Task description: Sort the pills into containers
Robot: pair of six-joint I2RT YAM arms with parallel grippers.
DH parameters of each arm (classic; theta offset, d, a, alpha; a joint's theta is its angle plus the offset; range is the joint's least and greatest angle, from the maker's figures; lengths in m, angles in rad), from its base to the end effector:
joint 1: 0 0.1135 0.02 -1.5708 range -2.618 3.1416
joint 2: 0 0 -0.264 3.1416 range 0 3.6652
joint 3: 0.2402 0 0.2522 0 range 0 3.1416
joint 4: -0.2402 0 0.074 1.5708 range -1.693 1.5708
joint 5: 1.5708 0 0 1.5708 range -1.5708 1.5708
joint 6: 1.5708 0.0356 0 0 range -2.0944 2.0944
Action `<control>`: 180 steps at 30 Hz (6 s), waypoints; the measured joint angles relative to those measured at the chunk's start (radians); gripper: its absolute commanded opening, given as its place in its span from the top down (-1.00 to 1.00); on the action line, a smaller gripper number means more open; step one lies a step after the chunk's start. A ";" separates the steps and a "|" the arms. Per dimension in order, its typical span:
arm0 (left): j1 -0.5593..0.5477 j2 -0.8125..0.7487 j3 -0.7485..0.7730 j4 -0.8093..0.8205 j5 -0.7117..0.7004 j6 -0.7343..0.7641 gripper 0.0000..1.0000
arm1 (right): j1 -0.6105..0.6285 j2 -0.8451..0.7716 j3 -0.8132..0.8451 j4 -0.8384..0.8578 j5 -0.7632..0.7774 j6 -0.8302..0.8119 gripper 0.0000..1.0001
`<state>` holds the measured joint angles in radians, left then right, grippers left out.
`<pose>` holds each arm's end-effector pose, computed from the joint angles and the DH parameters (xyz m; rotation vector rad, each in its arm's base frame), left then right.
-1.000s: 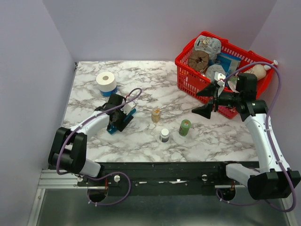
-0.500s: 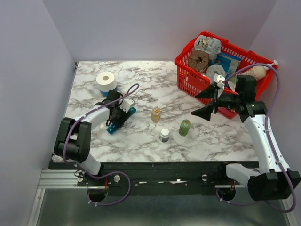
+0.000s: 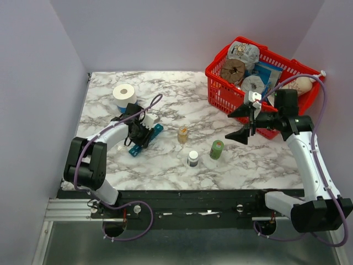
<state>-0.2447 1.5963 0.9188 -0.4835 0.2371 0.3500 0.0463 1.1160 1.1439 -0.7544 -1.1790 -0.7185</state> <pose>0.2876 -0.0804 0.1710 0.8570 2.5679 -0.2923 0.2109 0.0427 0.3593 -1.2012 1.5031 0.8906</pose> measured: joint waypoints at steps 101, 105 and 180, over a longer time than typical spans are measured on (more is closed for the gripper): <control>-0.544 -0.505 0.098 -0.195 -0.101 0.028 1.00 | 0.491 0.649 0.505 -0.007 0.254 0.385 0.07; -0.544 -0.507 0.097 -0.181 -0.097 0.027 1.00 | 0.491 0.649 0.504 0.026 0.302 0.407 0.10; -0.201 -1.097 -0.423 0.354 -0.343 -0.156 -0.97 | 0.652 0.347 0.055 -0.070 0.396 -0.373 -0.93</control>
<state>-0.4461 0.4992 0.4957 -0.1291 -0.1062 0.1944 0.6979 1.4628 1.1984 -0.8246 -0.7830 -1.0912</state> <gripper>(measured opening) 0.987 0.980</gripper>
